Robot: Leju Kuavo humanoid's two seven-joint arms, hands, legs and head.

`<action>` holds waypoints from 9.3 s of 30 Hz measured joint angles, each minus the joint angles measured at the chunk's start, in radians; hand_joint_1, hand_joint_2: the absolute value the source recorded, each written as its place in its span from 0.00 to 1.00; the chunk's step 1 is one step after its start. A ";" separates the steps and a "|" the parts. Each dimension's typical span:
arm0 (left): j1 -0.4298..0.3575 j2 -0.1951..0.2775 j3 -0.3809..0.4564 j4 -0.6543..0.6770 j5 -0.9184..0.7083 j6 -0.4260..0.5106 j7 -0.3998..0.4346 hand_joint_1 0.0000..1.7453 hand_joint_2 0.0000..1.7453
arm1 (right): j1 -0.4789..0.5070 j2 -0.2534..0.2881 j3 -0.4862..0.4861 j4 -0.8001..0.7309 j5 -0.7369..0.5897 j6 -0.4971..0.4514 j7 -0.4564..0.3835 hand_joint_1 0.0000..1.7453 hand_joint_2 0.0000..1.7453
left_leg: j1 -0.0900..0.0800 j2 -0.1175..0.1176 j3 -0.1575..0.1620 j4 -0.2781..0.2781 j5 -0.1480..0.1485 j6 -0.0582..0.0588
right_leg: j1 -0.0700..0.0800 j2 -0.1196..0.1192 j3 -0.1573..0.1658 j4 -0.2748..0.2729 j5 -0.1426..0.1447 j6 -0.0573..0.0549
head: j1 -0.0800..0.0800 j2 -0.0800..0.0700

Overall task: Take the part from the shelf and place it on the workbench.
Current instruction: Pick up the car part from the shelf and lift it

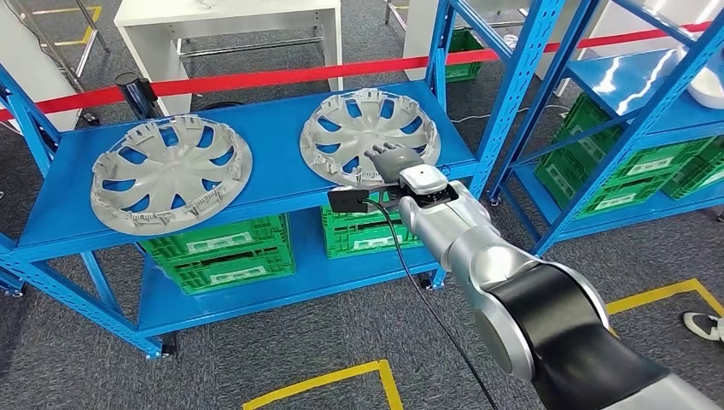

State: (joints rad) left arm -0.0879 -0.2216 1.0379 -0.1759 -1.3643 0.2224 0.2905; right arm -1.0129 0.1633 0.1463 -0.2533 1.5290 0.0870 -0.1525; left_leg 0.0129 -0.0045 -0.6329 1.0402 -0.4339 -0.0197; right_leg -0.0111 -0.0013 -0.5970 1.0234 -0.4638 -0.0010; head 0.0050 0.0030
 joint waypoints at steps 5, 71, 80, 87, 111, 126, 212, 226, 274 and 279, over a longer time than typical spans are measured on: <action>0.000 0.000 0.000 0.000 -0.001 0.000 0.000 0.00 0.00 | 0.000 0.000 0.000 0.000 0.000 0.005 0.003 0.00 1.00 | 0.000 0.000 0.000 0.000 0.002 0.001 | 0.000 0.000 -0.001 0.001 0.001 0.002 | 0.000 0.000; 0.002 0.000 0.000 -0.002 -0.010 -0.002 -0.001 0.00 0.00 | 0.011 0.013 0.017 0.002 -0.010 0.013 0.016 0.00 1.00 | -0.004 0.000 0.022 -0.010 -0.017 0.030 | -0.002 0.005 -0.155 0.311 -0.137 0.016 | -0.006 0.000; 0.001 -0.003 0.000 -0.002 -0.010 -0.001 0.000 0.00 0.00 | 0.008 0.012 0.017 0.002 -0.012 0.013 0.016 0.00 1.00 | -0.013 -0.002 0.034 -0.007 -0.034 0.005 | 0.019 0.002 -0.022 -0.001 0.017 -0.029 | -0.006 0.000; 0.002 0.000 0.000 -0.002 -0.010 -0.001 0.000 0.00 0.00 | 0.012 0.013 0.017 0.002 -0.012 0.012 0.016 0.00 1.00 | 0.005 0.000 -0.109 0.255 -0.125 -0.034 | 0.002 0.003 0.000 -0.011 0.008 -0.041 | -0.010 0.000; 0.001 -0.002 0.000 -0.001 -0.019 -0.003 0.001 0.00 0.00 | 0.017 0.011 0.018 0.002 -0.019 0.013 0.016 0.00 1.00 | -0.005 -0.002 0.047 0.000 -0.055 -0.009 | 0.016 0.006 -0.036 0.008 0.022 -0.026 | -0.005 0.000; 0.002 0.001 0.000 -0.001 -0.019 -0.005 0.001 0.00 0.00 | 0.024 0.010 0.018 0.002 -0.031 0.011 0.017 0.00 1.00 | 0.001 0.001 0.008 0.009 -0.022 -0.004 | 0.006 0.008 -0.001 0.018 -0.023 -0.003 | -0.007 0.000; 0.003 -0.001 0.000 -0.001 0.002 -0.011 -0.048 0.00 0.00 | 0.110 -0.074 -0.377 0.002 -0.544 0.047 0.048 1.00 1.00 | -0.005 -0.008 0.060 -0.015 -0.046 -0.005 | 0.012 0.005 -0.022 0.007 0.016 -0.011 | -0.004 0.000; 0.004 -0.001 0.000 -0.001 -0.007 -0.015 -0.061 0.00 0.00 | 0.118 -0.104 -0.377 0.002 -0.544 0.042 0.051 1.00 1.00 | -0.005 -0.008 0.062 -0.014 -0.047 -0.002 | 0.012 0.005 -0.019 0.005 0.016 -0.010 | -0.004 0.000; 0.002 -0.003 0.025 -0.001 0.063 -0.060 -0.077 0.00 0.75 | -0.110 0.081 0.139 0.002 -0.009 0.116 -0.003 0.99 1.00 | -0.005 -0.004 0.060 -0.015 -0.047 -0.002 | 0.012 0.008 -0.023 0.005 0.017 -0.010 | -0.004 0.000; 0.002 -0.003 0.025 -0.001 0.060 -0.055 -0.105 0.00 1.00 | -0.118 0.092 0.156 0.002 -0.003 0.129 0.003 0.99 1.00 | -0.005 -0.004 0.060 -0.015 -0.047 -0.002 | 0.012 0.008 -0.023 0.005 0.017 -0.010 | -0.004 0.000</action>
State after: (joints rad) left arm -0.0858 -0.2243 1.0632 -0.1766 -1.3047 0.1673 0.1855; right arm -1.1305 0.2557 0.3028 -0.2518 1.5263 0.2161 -0.1499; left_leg 0.0080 -0.0087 -0.5732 1.0249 -0.4805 -0.0216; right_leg 0.0009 0.0065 -0.6199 1.0288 -0.4465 -0.0107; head 0.0011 0.0031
